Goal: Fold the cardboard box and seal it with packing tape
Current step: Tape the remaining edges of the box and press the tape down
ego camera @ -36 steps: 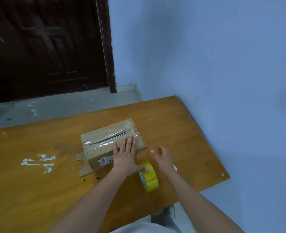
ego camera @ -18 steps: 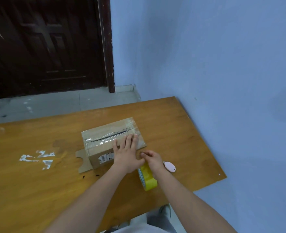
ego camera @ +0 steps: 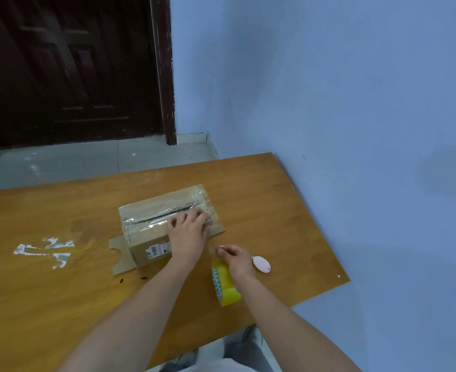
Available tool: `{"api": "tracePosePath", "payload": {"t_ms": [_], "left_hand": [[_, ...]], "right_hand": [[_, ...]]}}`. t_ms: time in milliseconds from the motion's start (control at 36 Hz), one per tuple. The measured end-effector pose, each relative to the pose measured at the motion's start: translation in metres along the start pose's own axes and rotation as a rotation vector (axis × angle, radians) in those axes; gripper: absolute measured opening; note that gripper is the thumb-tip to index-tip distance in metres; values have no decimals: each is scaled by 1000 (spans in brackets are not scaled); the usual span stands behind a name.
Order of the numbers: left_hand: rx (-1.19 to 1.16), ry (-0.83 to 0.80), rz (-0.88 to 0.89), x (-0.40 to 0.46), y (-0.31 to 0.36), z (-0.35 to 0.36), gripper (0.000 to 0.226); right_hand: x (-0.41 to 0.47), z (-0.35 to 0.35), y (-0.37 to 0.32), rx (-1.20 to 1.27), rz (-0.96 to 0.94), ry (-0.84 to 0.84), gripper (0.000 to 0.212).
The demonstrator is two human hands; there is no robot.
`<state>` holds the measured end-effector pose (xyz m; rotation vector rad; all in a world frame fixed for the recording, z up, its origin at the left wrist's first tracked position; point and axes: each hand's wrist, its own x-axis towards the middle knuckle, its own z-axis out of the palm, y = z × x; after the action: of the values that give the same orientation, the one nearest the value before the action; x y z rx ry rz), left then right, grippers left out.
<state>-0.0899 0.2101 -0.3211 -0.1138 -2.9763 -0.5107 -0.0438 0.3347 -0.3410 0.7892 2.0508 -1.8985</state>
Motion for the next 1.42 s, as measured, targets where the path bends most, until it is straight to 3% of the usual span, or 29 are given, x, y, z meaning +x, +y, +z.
{"api": "tracePosePath", "payload": {"t_ms": [167, 278, 417, 639, 778, 917, 1000, 1222, 1333, 1417], "left_hand": [[35, 126, 82, 0, -3, 6, 23], [89, 226, 115, 0, -6, 15, 27], [196, 210, 129, -1, -9, 22, 34], [203, 162, 62, -1, 2, 15, 36], [223, 93, -4, -3, 8, 14, 59], [259, 135, -32, -5, 18, 13, 67], [243, 109, -71, -5, 23, 15, 64], [261, 174, -78, -4, 26, 17, 49], [242, 168, -96, -5, 27, 17, 52], [237, 171, -113, -5, 28, 17, 54]], "right_hand": [[-7, -8, 3, 123, 37, 45, 10], [-9, -20, 5, 223, 66, 70, 19], [-6, -42, 2, 352, 96, 91, 12], [18, -97, -39, 335, -95, 135, 19], [54, -141, -75, 111, -288, 254, 25], [91, -168, -88, -487, -474, 317, 13], [111, -167, -80, -725, -521, 246, 15], [140, -111, -42, -1007, -533, -50, 22], [141, -93, -23, -1149, -558, -194, 17], [146, -91, -14, -1229, -551, -246, 26]]}}
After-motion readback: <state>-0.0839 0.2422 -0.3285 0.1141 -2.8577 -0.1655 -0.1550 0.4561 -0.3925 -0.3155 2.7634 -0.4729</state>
